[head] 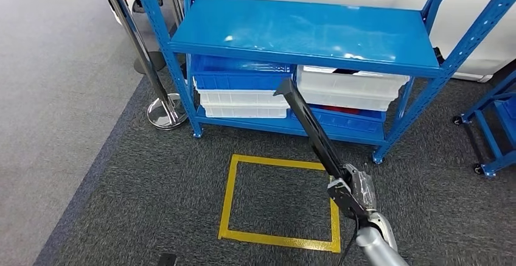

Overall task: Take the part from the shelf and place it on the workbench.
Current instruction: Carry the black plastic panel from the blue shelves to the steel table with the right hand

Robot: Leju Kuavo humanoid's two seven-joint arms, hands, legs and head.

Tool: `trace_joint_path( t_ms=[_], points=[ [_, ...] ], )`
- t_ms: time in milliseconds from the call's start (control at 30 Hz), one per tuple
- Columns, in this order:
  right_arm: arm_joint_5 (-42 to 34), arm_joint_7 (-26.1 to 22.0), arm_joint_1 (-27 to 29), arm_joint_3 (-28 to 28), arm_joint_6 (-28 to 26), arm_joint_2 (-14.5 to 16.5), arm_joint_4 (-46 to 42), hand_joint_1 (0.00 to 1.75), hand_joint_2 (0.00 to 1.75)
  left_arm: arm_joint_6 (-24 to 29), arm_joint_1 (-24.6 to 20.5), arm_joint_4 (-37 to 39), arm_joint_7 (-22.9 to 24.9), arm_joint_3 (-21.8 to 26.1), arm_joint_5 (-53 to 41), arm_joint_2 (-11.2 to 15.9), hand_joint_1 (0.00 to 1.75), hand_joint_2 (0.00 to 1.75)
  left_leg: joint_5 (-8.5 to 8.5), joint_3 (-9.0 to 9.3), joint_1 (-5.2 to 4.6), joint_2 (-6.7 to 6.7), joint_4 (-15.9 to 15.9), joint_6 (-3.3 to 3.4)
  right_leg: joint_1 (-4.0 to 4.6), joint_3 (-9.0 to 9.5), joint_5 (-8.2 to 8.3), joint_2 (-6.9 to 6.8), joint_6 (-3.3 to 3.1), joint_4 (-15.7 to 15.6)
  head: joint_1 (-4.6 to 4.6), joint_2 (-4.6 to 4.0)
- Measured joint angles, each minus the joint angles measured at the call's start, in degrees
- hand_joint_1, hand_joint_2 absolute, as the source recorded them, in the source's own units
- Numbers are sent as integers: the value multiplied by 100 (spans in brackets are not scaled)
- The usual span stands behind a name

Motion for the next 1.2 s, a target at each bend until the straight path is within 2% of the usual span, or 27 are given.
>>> trace_joint_path(
  t_ms=[33,67,100,133,200,233,267,333,400,467,500,533,567,600,667,733,767,833,867,933,1000,1033,1067,1100,1133,1167,1200],
  points=[
    [12,13,83,-91,21,7,-40,175,175,-4,1,0,-11,0,3,0,0,175,-104,-50,23,1,307,-33,-4,-57,44,36,11,5,0,-1],
    [34,37,166,-183,41,12,-76,175,175,-7,1,0,-23,0,7,0,0,175,-86,-22,41,1,457,-59,-10,-110,83,79,27,13,0,-1],
    [67,67,254,-274,63,15,-112,175,175,-11,2,0,-37,0,10,0,0,175,25,107,56,-3,398,-76,-18,-158,117,128,50,24,0,-1],
    [105,98,346,-361,82,15,-152,175,175,-16,4,0,-46,0,12,0,0,175,168,350,69,-33,102,-81,-28,-197,142,178,75,41,0,-1],
    [180,146,517,-510,116,18,-239,175,175,-26,7,0,-59,0,16,0,0,175,278,905,90,-237,-703,-51,-44,-272,175,270,125,83,1,0],
    [214,163,587,-570,133,21,-284,175,175,-31,14,0,-61,0,21,0,0,175,267,1085,93,-327,-989,-25,-50,-304,197,318,157,101,1,-1],
    [247,176,647,-623,149,25,-323,175,175,-34,20,0,-62,0,32,0,0,175,232,1161,87,-375,-1122,5,-55,-337,224,371,195,111,1,0],
    [301,202,763,-737,170,30,-386,175,175,-43,33,0,-61,-1,68,-1,0,175,253,1158,81,-279,-1165,74,-61,-385,277,474,281,116,0,-1],
    [328,220,869,-856,180,26,-424,175,175,-51,30,0,-56,-2,91,-3,0,175,304,1145,94,-147,-1207,165,-57,-485,171,351,338,265,2,0],
    [345,231,935,-932,199,26,-450,175,175,-56,33,0,-48,-2,94,-4,0,175,341,1116,86,-2,-1226,230,-60,-759,-175,134,366,839,6,0],
    [365,234,962,-960,214,27,-460,175,175,-60,41,0,-46,-2,95,-4,0,175,348,1097,78,71,-1221,245,-66,-929,-352,93,378,1219,7,0],
    [394,234,1003,-987,225,28,-471,175,175,-65,51,0,-49,-2,97,-4,0,175,352,1082,70,145,-1215,251,-73,-1061,-467,74,391,1537,8,0],
    [433,234,1056,-1018,228,25,-487,175,175,-73,61,0,-58,-2,98,-4,0,175,353,1070,67,213,-1207,253,-80,-1102,-476,63,402,1677,7,0],
    [489,234,1115,-1050,216,17,-511,175,175,-81,69,0,-71,-2,99,-5,0,175,350,1064,67,276,-1196,249,-90,-1031,-381,44,408,1593,8,0],
    [711,273,1205,-1102,137,-19,-665,175,175,-108,73,0,-94,-3,95,-5,0,175,331,1057,61,398,-1159,219,-99,-634,-62,-118,406,895,8,0],
    [1078,428,1223,-1140,67,-76,-982,175,175,-138,70,0,-106,-9,86,0,0,175,300,1039,25,510,-1109,161,-68,-352,103,-286,350,323,7,-1],
    [1246,539,1219,-1161,61,-118,-1170,175,175,-149,67,0,-109,-16,84,3,0,175,292,1033,4,562,-1096,132,-50,-331,99,-312,312,238,6,-1],
    [1456,719,1217,-1209,82,-206,-1497,175,175,-162,61,0,-112,-30,81,7,0,175,294,1037,-7,656,-1095,78,-36,-370,125,-196,231,233,5,-1],
    [1501,766,1223,-1236,91,-241,-1621,175,175,-164,58,0,-113,-33,81,7,0,175,261,1029,5,627,-1071,45,-38,-379,143,-146,194,222,5,-1],
    [1553,801,1230,-1276,98,-281,-1805,175,175,-166,63,0,-119,-36,81,7,0,175,13,901,34,401,-760,-6,-52,-396,183,-44,118,201,5,-1],
    [1597,798,1235,-1295,83,-295,-1928,175,175,-167,86,0,-121,-38,81,8,0,175,-380,601,44,154,-46,-19,-47,-425,210,80,65,201,4,0],
    [1650,785,1239,-1301,44,-301,-1967,175,175,-169,98,0,-117,-39,79,8,0,175,-509,453,44,107,304,-14,-36,-438,221,155,50,204,4,0],
    [1745,779,1238,-1308,-14,-326,-2010,175,175,-175,106,0,-112,-42,75,9,0,175,-534,369,43,85,504,-1,-22,-448,229,236,43,209,5,0],
    [1903,804,1217,-1312,-71,-377,-2077,175,175,-187,106,0,-105,-46,70,12,0,175,-445,377,40,66,490,24,-10,-455,236,323,40,217,5,0],
    [2097,868,1164,-1315,-105,-465,-2171,175,175,-208,101,0,-98,-54,67,16,0,175,-263,475,30,25,270,64,1,-458,243,409,43,225,6,0],
    [2301,977,1061,-1315,-85,-599,-2290,175,175,-231,95,0,-92,-64,64,27,0,175,-38,631,18,-70,-95,121,6,-461,250,494,50,234,7,0],
    [2500,1123,892,-1314,-5,-771,-2414,175,175,-257,91,1,-83,-75,65,51,0,175,137,779,14,-232,-445,187,9,-476,262,568,70,245,8,-1]
  ],
)
